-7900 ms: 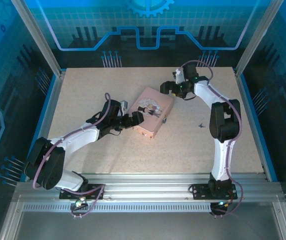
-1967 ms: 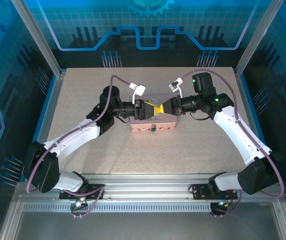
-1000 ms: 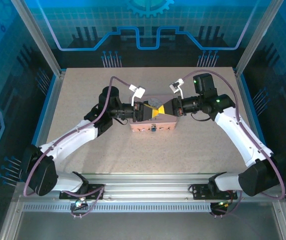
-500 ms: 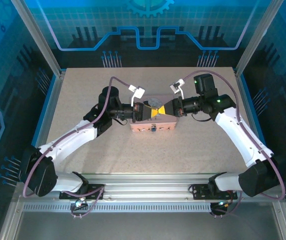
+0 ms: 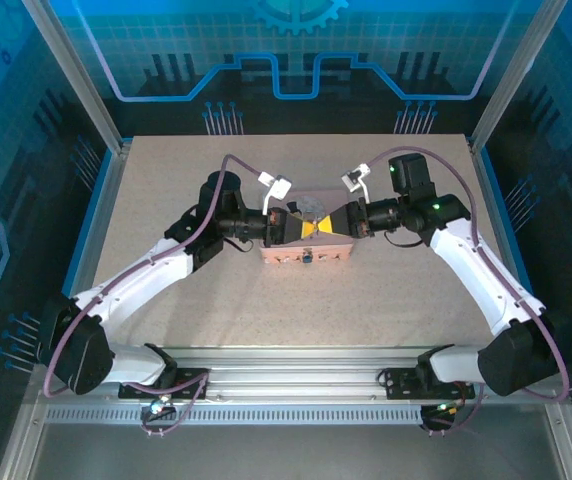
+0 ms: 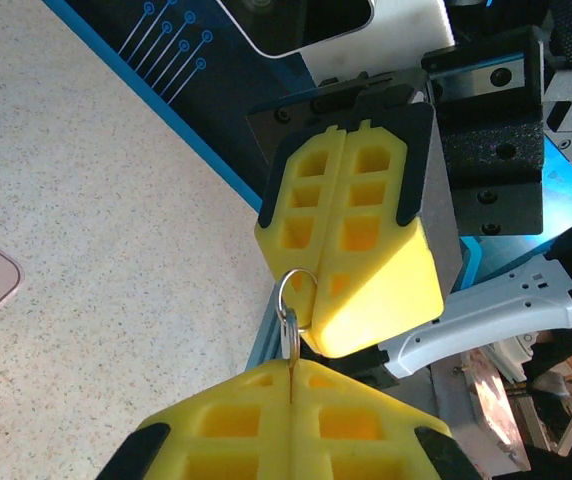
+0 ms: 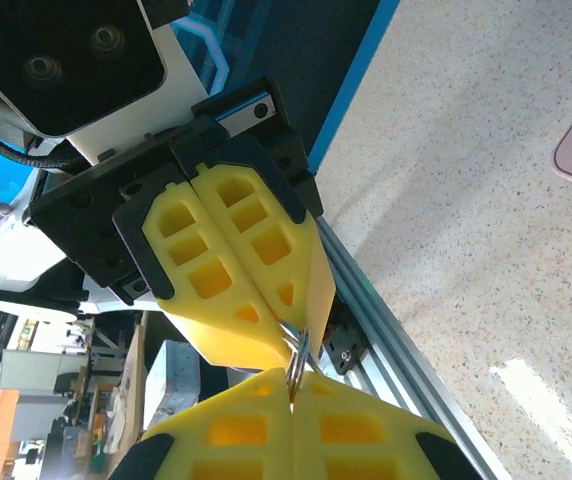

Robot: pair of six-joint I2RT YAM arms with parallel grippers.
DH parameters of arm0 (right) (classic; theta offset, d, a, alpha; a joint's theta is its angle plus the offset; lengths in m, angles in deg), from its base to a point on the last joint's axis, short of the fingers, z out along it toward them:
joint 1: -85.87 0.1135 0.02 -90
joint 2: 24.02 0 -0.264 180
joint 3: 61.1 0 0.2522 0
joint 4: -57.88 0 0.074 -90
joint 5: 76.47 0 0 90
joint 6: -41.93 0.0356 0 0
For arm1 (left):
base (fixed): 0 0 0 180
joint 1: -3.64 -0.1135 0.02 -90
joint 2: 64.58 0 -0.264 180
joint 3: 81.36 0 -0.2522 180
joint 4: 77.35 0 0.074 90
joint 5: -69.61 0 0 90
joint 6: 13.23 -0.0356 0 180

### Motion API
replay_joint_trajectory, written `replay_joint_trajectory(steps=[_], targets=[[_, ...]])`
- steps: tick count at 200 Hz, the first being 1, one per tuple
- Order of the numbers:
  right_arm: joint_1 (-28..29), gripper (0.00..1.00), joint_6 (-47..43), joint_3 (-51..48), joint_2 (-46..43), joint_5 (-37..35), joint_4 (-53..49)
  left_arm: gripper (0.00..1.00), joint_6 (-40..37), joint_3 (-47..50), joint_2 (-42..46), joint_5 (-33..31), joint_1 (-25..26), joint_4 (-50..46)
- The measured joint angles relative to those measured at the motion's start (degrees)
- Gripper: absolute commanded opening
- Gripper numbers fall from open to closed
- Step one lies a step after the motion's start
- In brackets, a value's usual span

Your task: Unlock a padlock with a key

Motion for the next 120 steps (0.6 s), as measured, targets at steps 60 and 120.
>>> replay_joint_trajectory(steps=[60,120], targets=[[-0.37,0.09,0.04,-1.14,-0.63,0.15,0.96,0.00,-0.42,-0.07,0.33,-0.46,0.00,-0.98],[-3.45,0.46,-1.49,-5.14,-1.42,-2.91,1.86,0.00,-6.47,-7.15,0.09,-1.44,0.00,-13.81]])
